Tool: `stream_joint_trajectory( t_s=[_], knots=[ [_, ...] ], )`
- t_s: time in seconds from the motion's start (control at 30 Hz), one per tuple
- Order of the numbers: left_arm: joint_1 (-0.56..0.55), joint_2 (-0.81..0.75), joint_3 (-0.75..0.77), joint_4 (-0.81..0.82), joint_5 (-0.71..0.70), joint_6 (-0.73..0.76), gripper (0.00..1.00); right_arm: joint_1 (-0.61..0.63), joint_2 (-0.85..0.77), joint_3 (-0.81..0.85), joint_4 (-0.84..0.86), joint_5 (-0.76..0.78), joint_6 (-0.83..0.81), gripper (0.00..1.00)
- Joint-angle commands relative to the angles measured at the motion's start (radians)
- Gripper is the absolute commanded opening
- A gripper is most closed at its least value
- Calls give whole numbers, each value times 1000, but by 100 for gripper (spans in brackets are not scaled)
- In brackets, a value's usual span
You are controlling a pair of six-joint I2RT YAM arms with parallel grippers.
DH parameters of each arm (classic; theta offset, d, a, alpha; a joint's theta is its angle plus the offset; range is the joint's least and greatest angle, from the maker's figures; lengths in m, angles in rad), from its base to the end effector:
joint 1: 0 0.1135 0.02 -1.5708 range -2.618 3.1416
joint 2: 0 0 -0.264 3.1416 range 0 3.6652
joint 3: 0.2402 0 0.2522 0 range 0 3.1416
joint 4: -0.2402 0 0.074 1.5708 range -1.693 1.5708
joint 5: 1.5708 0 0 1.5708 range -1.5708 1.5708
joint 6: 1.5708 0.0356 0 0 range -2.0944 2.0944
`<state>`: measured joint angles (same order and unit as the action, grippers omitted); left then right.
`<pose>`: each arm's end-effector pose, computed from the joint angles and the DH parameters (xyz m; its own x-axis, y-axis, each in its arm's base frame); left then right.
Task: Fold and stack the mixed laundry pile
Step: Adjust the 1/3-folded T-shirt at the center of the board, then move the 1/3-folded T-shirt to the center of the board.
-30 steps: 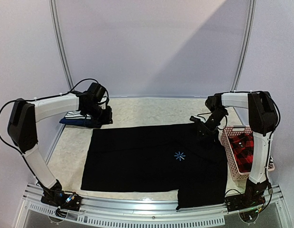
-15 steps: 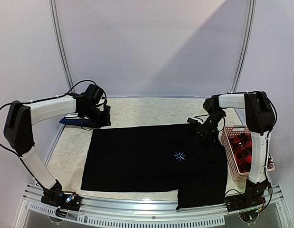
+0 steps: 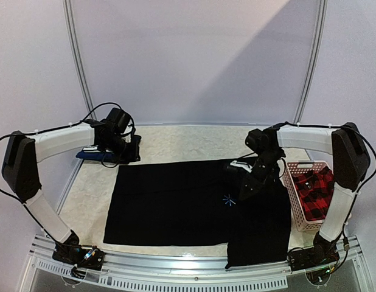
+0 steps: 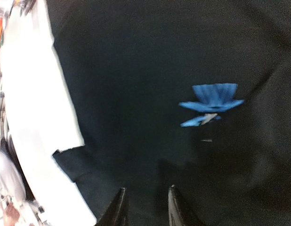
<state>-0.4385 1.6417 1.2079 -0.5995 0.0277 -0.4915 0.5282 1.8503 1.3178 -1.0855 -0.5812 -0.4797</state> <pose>0.3095 -0.1462 0.2342 -0.8920 -0.1027 -0.4402 0.0185 0.9647 -0.2626 0.2747 0.1829 0.1909 -0.5813 -0.7858 -0.2112 -0.7520 0.4197 0.5083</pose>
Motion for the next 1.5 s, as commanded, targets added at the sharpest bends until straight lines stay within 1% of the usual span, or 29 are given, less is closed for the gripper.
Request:
stream_joint_trajectory(
  t_s=[0.0, 0.1, 0.23, 0.3, 0.4, 0.47, 0.57, 0.67, 0.8, 1.03, 1.2, 1.47],
  knots=[
    [-13, -19, -27, -17, -22, 2, 19, 86, -86, -27, -72, 19, -70, 38],
    [-14, -9, -28, -16, -24, 0, 19, 63, -102, 21, -94, 62, -91, 39],
    [-13, 21, -21, -20, -24, 18, 20, -48, -66, 114, -80, 30, -85, 39],
    [-9, 54, -5, -43, -64, 58, 21, -106, -34, 140, -9, 75, -37, 39],
    [-1, 138, 69, -118, -108, 118, 21, -199, 29, 195, 90, 156, 40, 38],
    [5, 206, 111, -161, -147, 134, 21, -250, 82, 248, 143, 195, 78, 36],
    [21, 269, 143, -174, -201, 136, 20, -297, 172, 343, 188, 252, 112, 35],
    [34, 318, 174, -181, -250, 146, 19, -313, 272, 417, 187, 324, 121, 34],
    [56, 374, 215, -208, -281, 150, 19, -317, 366, 460, 216, 461, 123, 33],
    [114, 430, 230, -207, -270, 144, 17, -350, 496, 541, 221, 619, 131, 31],
    [145, 497, 286, -211, -252, 154, 16, -367, 563, 604, 183, 617, 137, 30],
    [148, 579, 461, -262, -265, 191, 15, -369, 595, 662, 175, 596, 124, 30]
  ],
)
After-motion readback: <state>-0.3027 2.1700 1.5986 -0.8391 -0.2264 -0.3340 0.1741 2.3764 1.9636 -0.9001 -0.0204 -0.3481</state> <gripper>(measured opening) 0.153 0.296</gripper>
